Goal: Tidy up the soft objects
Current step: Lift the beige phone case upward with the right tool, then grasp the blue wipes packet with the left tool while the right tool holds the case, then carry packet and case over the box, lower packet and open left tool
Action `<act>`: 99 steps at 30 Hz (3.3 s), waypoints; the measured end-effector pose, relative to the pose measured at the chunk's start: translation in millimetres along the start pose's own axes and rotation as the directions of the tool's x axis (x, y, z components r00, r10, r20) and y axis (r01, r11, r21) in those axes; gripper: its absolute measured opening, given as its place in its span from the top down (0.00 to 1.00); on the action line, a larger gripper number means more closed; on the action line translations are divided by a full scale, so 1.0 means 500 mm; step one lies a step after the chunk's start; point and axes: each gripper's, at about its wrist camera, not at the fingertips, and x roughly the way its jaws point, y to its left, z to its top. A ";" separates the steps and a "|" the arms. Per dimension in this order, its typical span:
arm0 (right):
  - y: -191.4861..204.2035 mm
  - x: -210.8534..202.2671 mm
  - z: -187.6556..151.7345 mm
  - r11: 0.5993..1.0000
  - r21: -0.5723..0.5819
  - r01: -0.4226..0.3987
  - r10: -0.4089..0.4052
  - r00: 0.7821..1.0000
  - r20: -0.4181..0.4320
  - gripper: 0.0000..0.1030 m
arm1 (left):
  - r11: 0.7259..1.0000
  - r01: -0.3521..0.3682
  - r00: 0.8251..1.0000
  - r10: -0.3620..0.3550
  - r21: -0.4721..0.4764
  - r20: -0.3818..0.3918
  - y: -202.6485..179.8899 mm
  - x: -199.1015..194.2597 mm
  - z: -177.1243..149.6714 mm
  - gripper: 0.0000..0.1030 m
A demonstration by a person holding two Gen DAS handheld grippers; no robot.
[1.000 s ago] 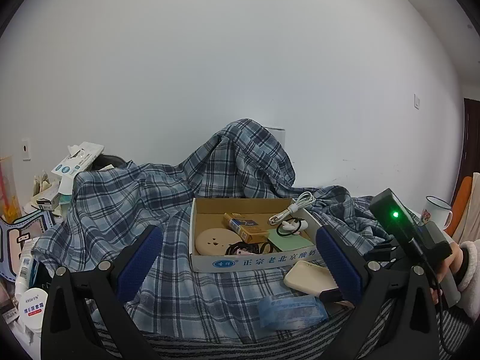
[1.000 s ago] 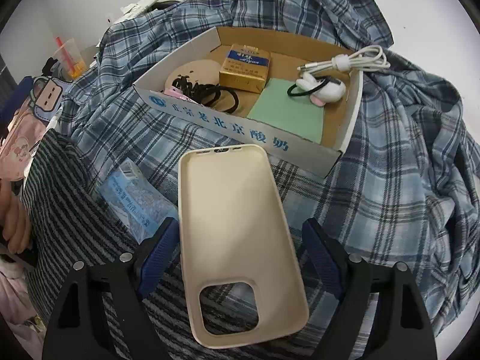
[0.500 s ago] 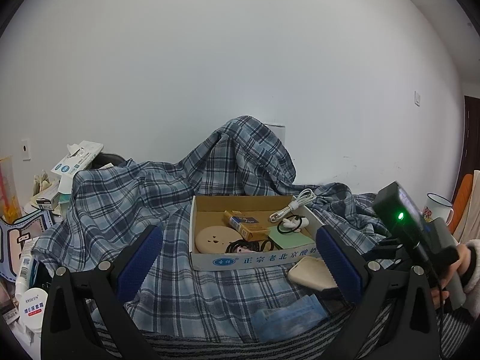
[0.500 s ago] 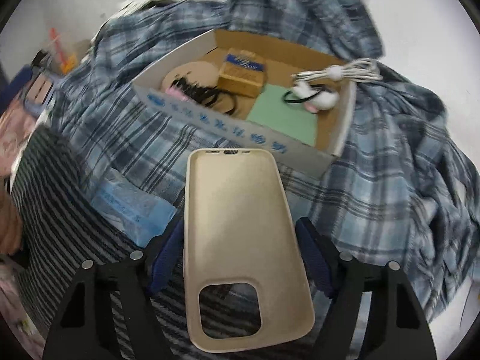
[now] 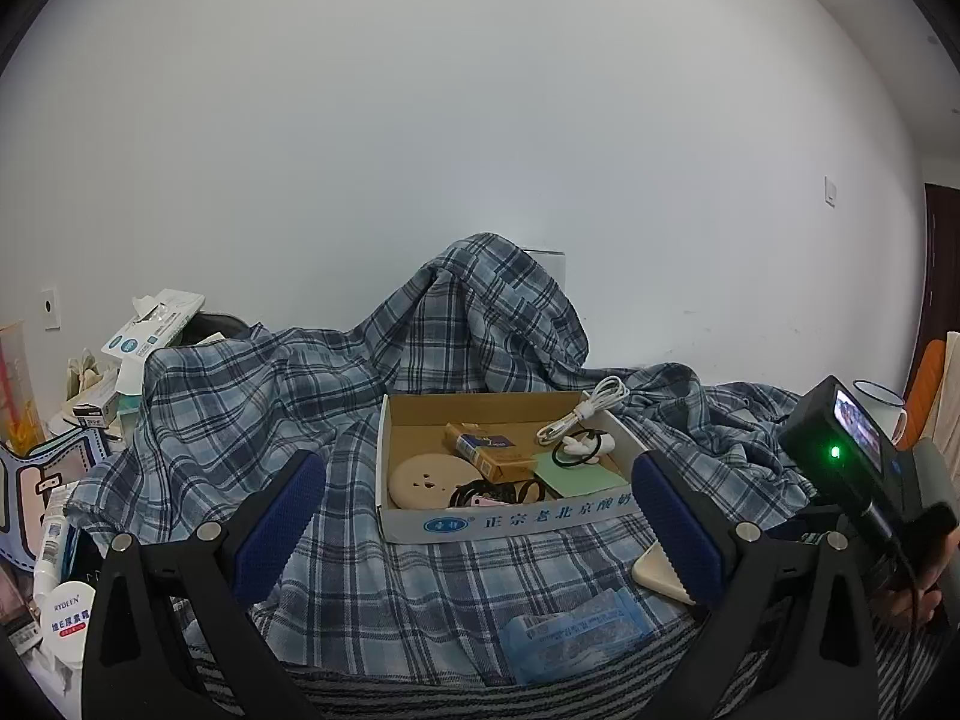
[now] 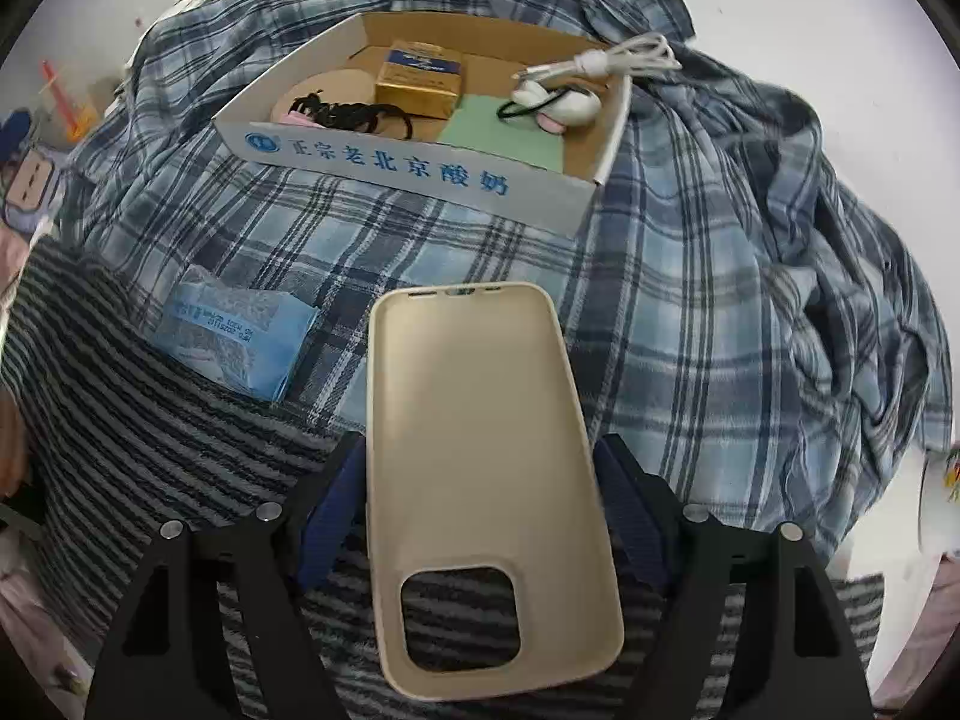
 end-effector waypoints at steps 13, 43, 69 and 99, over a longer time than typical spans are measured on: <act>-0.017 0.009 0.007 0.992 -0.068 -0.107 0.104 0.993 -0.049 0.25 | 1.000 0.004 1.000 -0.004 -0.006 -0.010 0.004 0.004 -0.003 0.00; -0.064 -0.035 -0.051 0.981 0.192 -0.007 -0.038 0.973 0.226 0.30 | 0.991 -0.078 0.795 -0.006 -0.111 -0.607 -0.098 0.203 -0.097 0.00; -0.038 -0.069 -0.070 0.984 0.162 0.073 -0.125 0.932 0.341 0.30 | 0.999 -0.008 0.841 -0.021 -0.052 -0.540 -0.114 0.179 -0.105 0.30; -0.001 -0.356 -0.014 0.969 0.236 0.067 -0.230 0.585 0.778 0.30 | 0.994 -0.025 0.998 0.019 0.104 0.058 -0.122 -0.013 0.140 0.30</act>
